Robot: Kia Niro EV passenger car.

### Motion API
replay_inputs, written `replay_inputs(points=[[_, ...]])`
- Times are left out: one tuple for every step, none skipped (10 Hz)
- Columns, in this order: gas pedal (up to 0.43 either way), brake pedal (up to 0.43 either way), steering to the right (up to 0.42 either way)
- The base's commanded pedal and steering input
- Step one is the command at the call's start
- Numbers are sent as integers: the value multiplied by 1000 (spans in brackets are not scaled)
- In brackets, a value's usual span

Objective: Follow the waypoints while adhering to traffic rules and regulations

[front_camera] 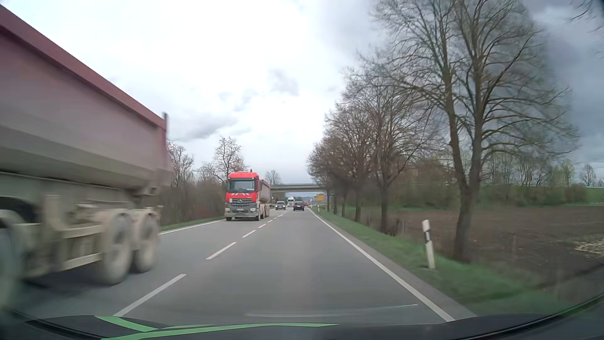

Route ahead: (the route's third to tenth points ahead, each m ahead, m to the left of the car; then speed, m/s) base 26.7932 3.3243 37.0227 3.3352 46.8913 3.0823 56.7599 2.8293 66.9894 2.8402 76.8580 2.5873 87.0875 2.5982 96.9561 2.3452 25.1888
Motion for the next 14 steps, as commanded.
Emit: replay_inputs(points=[[0,0,0],[0,0,0],[0,0,0],[0,0,0],[0,0,0],[0,0,0],[0,0,0],[0,0,0],[0,0,0],[47,0,0],[67,0,0],[87,0,1],[98,0,0],[98,0,0]])
